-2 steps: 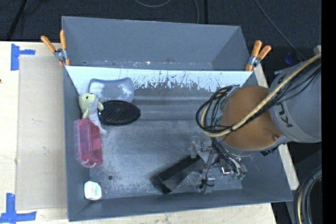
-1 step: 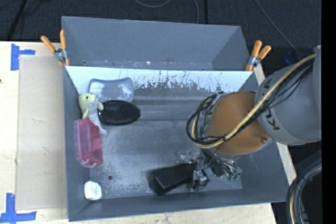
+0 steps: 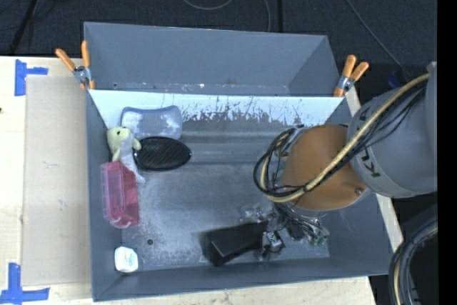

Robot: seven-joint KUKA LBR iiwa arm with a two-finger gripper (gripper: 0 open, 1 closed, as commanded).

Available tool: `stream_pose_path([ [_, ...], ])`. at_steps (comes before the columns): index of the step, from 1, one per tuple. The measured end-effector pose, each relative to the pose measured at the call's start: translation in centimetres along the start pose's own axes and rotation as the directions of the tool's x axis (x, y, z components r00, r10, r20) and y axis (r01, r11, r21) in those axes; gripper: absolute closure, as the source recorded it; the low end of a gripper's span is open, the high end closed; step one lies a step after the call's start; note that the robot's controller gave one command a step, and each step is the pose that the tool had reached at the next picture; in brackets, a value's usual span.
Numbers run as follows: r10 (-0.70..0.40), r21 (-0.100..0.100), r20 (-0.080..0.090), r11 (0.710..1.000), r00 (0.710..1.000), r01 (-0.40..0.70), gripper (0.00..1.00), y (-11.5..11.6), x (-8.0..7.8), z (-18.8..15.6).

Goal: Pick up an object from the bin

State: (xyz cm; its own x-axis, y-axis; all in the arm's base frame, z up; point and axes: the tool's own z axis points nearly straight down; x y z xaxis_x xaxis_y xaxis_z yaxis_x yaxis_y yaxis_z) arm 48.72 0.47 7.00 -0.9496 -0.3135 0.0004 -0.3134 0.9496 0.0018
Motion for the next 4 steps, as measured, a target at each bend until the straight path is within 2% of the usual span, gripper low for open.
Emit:
stream_pose_path([
  [1,-0.001,-0.001,-0.003,1.000,1.000,0.001,1.00,0.0,0.0,-0.3],
  [2,-0.134,0.005,0.010,0.991,0.991,0.134,1.00,-0.1,-0.7,-5.1],
  [3,-0.171,0.005,0.010,0.985,0.985,0.171,1.00,-0.1,-0.9,-4.2],
  [4,-0.175,0.000,0.002,0.985,0.985,0.175,1.00,0.4,-0.5,-7.9],
])
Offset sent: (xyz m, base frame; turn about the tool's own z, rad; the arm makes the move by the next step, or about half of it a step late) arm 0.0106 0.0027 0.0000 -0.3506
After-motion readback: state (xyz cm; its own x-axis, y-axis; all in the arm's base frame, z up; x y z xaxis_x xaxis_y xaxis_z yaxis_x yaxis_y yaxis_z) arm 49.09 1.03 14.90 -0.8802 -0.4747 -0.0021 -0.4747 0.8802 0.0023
